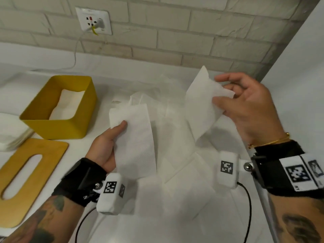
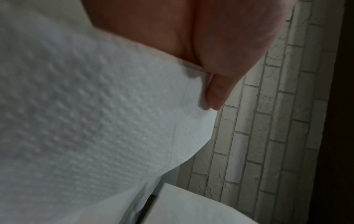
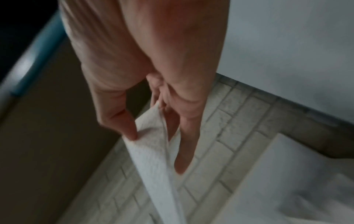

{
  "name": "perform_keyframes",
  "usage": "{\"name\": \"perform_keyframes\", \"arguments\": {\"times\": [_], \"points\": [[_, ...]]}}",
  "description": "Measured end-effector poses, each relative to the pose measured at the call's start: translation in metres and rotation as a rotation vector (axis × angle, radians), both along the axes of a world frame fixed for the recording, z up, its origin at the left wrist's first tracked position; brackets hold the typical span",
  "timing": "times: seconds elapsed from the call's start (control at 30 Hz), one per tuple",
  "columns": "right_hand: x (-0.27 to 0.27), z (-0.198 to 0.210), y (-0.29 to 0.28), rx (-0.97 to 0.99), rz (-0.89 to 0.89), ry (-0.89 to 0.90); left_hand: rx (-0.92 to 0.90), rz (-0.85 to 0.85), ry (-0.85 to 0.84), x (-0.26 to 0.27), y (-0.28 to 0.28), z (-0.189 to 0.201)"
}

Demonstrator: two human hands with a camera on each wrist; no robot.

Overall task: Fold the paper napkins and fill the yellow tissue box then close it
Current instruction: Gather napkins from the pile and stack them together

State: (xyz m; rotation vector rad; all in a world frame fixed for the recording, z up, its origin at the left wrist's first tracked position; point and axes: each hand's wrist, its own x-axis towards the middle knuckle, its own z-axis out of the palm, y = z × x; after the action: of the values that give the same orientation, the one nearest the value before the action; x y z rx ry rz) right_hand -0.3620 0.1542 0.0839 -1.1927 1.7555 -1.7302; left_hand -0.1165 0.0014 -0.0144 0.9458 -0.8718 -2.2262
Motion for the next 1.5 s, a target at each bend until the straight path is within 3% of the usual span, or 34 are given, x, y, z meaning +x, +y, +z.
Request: {"name": "perform_keyframes", "arguments": {"times": [0.13, 0.2, 0.27, 0.3, 0.37, 0.47, 0.57, 0.93, 1.23, 1.5], "points": [[0.033, 0.032, 0.007, 0.025, 0.481, -0.105, -0.023, 0.008, 0.021, -0.009, 0.002, 0.009], [0.046, 0.033, 0.002, 0.010, 0.559, -0.257, -0.066, -0.047, 0.014, -0.018, 0.011, 0.018], [0.051, 0.026, -0.007, 0.017, 0.529, -0.361, -0.126, -0.093, 0.020, -0.025, 0.026, 0.029], [0.052, 0.019, -0.014, 0.052, 0.490, -0.356, -0.151, -0.143, 0.013, -0.026, 0.039, 0.045], [0.051, 0.000, -0.027, 0.161, 0.374, -0.268, -0.221, -0.174, -0.030, -0.031, 0.041, 0.038], [0.050, -0.034, -0.040, 0.268, 0.190, -0.129, -0.068, -0.181, 0.013, -0.037, 0.030, 0.016], [0.049, -0.056, -0.043, 0.296, 0.070, -0.116, -0.002, -0.187, 0.017, -0.035, 0.029, 0.005], [0.058, -0.068, -0.046, 0.247, -0.109, -0.249, -0.061, -0.173, 0.039, -0.042, 0.035, -0.009], [0.067, -0.074, -0.045, 0.185, -0.111, -0.396, -0.116, -0.178, -0.002, -0.047, 0.039, -0.003], [0.093, -0.114, -0.014, 0.355, 0.001, -0.383, -0.063, -0.060, 0.059, -0.043, 0.016, 0.006]]}}
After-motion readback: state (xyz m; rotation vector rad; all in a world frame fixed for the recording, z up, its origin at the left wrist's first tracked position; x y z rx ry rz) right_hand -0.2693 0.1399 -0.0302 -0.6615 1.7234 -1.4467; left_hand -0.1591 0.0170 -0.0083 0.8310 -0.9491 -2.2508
